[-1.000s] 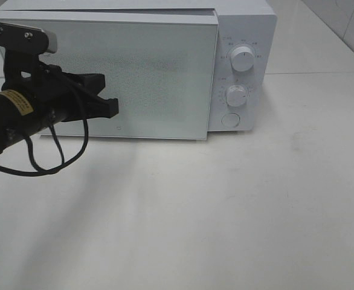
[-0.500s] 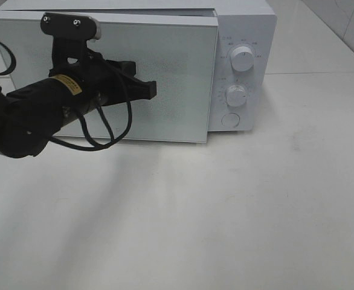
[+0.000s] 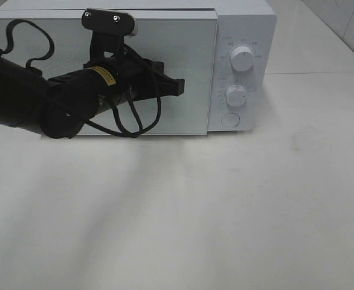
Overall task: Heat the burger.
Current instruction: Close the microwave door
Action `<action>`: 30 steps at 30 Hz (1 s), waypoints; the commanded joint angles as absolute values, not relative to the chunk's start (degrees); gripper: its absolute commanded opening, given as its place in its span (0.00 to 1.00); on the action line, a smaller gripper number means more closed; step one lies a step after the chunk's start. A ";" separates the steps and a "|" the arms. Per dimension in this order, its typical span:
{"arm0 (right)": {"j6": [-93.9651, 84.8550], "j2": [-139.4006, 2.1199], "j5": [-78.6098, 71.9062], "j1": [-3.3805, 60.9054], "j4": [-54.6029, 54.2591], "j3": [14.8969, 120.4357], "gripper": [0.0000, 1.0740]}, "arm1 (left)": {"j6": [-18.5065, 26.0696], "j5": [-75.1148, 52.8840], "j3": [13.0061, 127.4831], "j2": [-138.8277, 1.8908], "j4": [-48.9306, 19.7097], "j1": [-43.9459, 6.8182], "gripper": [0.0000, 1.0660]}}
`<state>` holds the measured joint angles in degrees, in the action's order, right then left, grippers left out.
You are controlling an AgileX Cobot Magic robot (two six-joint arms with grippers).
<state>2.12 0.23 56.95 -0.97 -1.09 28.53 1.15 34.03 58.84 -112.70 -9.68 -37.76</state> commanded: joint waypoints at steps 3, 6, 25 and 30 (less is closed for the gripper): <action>1.89 2.06 56.89 -1.32 -0.80 28.53 0.67 | 1.26 35.81 63.77 -114.71 -12.38 -37.07 0.00; 1.89 2.06 56.89 -1.32 -0.80 28.53 0.67 | 1.32 34.03 66.23 -115.74 -12.72 -37.07 0.00; 1.89 2.06 56.89 -1.32 -0.80 28.53 0.67 | 2.29 23.38 58.44 -109.72 -12.32 -42.40 0.07; 1.89 2.06 56.89 -1.32 -0.80 28.53 0.67 | 2.29 10.94 57.93 -106.11 -12.32 -42.40 0.65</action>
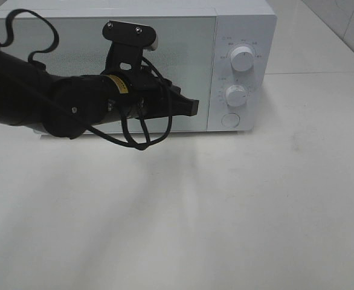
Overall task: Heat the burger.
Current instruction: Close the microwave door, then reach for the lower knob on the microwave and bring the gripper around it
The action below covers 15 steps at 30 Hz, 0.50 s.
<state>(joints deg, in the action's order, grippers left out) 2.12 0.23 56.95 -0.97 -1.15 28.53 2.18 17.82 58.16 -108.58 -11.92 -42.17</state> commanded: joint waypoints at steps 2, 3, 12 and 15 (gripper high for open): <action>1.89 2.06 56.89 -1.32 -0.80 28.53 0.67 | 2.29 8.25 57.93 -105.31 -12.32 -42.40 0.76; 1.89 2.06 56.89 -1.32 -0.80 28.53 0.67 | 2.35 2.75 57.93 -103.48 -12.26 -42.40 0.96; 1.89 2.06 56.89 -1.32 -0.80 28.53 0.67 | 2.35 -20.17 57.93 -94.88 -5.84 -42.23 0.93; 1.89 2.06 56.89 -1.32 -0.80 28.53 0.67 | 2.12 -27.16 57.93 -92.13 -4.76 -42.23 0.93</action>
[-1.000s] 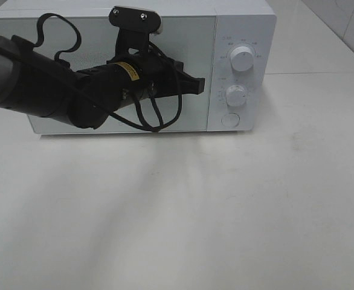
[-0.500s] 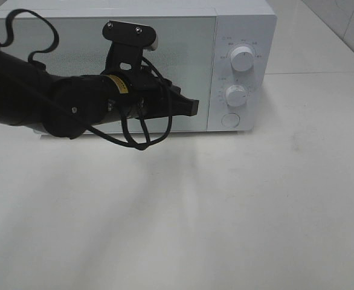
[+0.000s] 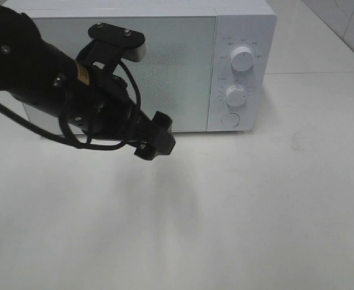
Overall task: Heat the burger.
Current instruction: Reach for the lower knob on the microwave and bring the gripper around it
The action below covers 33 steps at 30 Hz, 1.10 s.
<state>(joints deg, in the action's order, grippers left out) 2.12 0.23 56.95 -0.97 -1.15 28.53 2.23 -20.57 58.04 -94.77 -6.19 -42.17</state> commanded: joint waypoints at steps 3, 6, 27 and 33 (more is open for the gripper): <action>1.89 2.06 56.89 -1.32 -0.80 28.53 0.67 | 0.40 -32.83 57.93 -89.67 -4.76 -41.83 0.93; 1.89 2.06 56.89 -1.32 -0.80 28.53 0.67 | -2.12 -37.53 57.93 -87.61 -4.76 -39.88 0.93; 1.89 2.06 56.89 -1.32 -0.80 28.53 0.67 | -1.49 -62.62 57.93 -72.25 -1.95 -7.33 0.93; 1.89 2.06 56.89 -1.32 -0.80 28.53 0.67 | -2.12 -63.48 55.12 -66.18 -3.38 -0.06 0.93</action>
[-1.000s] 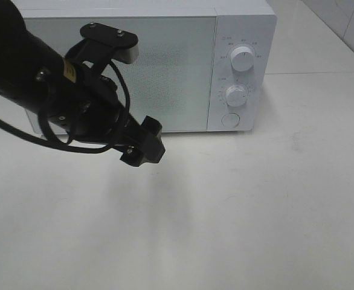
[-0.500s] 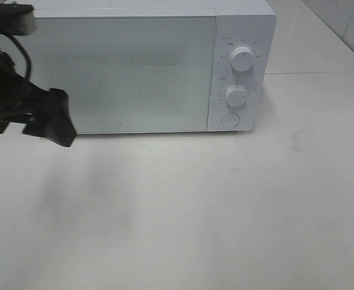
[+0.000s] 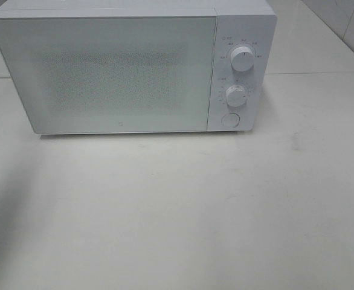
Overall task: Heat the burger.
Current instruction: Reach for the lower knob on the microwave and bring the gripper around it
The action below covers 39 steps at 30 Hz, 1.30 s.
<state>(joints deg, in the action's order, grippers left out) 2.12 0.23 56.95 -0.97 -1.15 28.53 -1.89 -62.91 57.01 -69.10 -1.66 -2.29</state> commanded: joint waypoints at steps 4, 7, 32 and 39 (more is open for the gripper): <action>1.89 2.06 56.89 -1.32 -0.80 28.53 0.67 | -1.78 -63.43 50.42 -61.19 -3.50 0.74 0.93; 1.89 2.06 56.89 -1.32 -0.80 28.53 0.67 | -1.78 -63.43 46.93 -57.47 -3.32 0.74 0.93; 1.89 2.06 56.89 -1.32 -0.80 28.53 0.67 | -1.78 -61.54 29.56 -20.28 -2.06 0.74 0.93; 1.89 2.06 56.89 -1.32 -0.80 28.53 0.67 | -1.72 -61.54 29.56 -12.78 -1.20 0.74 0.93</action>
<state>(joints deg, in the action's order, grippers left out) 2.12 0.23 56.95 -0.97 -1.20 28.53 -1.89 -61.76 29.79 -13.46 -1.32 0.52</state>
